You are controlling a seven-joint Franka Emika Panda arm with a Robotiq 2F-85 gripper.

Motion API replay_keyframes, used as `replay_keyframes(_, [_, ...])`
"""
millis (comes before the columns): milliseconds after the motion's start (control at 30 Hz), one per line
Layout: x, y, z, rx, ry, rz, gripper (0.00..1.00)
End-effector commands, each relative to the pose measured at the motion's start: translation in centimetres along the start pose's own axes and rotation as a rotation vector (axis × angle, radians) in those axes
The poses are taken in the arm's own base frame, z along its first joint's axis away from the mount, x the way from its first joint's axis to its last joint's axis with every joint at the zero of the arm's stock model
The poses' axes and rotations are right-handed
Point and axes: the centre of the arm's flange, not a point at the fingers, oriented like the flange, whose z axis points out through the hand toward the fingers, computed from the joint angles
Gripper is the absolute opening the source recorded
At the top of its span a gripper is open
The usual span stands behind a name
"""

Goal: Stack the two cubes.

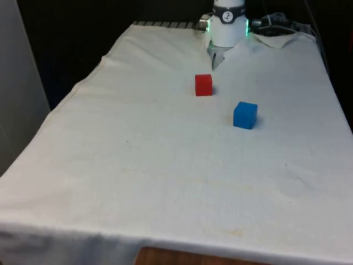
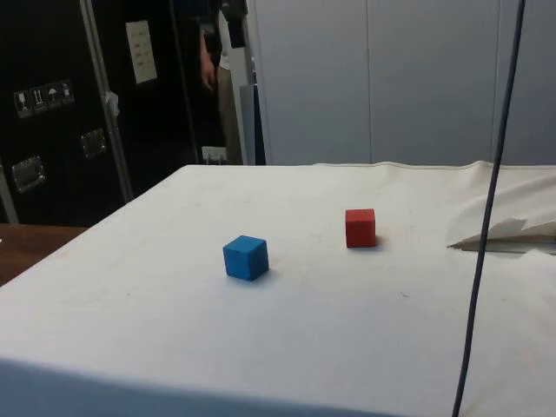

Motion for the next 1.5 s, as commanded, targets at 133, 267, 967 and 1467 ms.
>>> replay_keyframes(133, [-0.9,-0.4,-0.2,-0.004,0.014,-0.006,1.0])
replay_keyframes(267, [-1.5,-0.6,-0.1,0.004,0.014,-0.012,1.0])
replay_keyframes(967, [-6.2,-1.4,0.7,0.002,0.12,-0.033,1.0])
replay_keyframes(1467, [-8.9,-1.2,1.8,0.006,0.122,-0.074,1.0])
